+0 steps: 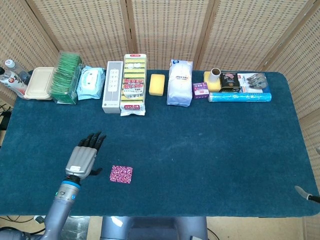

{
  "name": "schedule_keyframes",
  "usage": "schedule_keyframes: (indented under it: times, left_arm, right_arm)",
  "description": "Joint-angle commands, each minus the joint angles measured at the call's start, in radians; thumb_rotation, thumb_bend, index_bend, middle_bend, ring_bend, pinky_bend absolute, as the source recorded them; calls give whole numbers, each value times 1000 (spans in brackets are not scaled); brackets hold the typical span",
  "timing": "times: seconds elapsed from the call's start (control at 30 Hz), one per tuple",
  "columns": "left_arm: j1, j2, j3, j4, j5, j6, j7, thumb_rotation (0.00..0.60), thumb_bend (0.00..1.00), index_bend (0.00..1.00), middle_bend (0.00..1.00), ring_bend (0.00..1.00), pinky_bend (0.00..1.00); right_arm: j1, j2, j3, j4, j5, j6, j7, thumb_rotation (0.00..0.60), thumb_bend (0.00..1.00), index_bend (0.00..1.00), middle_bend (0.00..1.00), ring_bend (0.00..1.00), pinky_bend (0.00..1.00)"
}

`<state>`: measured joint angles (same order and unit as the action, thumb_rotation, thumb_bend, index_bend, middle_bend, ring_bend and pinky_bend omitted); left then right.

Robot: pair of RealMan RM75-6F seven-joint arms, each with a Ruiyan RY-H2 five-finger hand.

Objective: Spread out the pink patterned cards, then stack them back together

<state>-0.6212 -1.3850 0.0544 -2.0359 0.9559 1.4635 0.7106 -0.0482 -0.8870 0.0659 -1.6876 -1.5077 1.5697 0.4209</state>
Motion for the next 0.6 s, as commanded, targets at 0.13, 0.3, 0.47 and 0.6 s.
schedule_keyframes:
  times: [0.13, 0.3, 0.47, 0.6]
  left_arm:
    - [216, 241, 163, 53, 357, 130, -388, 600, 157, 0, 0, 0, 146]
    - [333, 281, 199, 127, 475, 250, -493, 600, 156, 0, 0, 0, 136]
    - [434, 291, 190, 214, 544, 369, -624, 600, 151, 0, 0, 0, 131]
    - [459, 317, 171, 248, 548, 360, -707, 600, 151, 0, 0, 0, 129]
  right_arm:
    - [10, -14, -4, -21, -6, -11, -69, 600, 8, 77, 0, 0, 0]
    - [10, -39, 4, -19, 12, -3, -158, 600, 10, 77, 0, 0, 0]
    - [11, -69, 22, -20, 45, 10, -243, 600, 11, 77, 0, 0, 0]
    - [10, -77, 28, -25, 60, 14, -268, 600, 11, 77, 0, 0, 0]
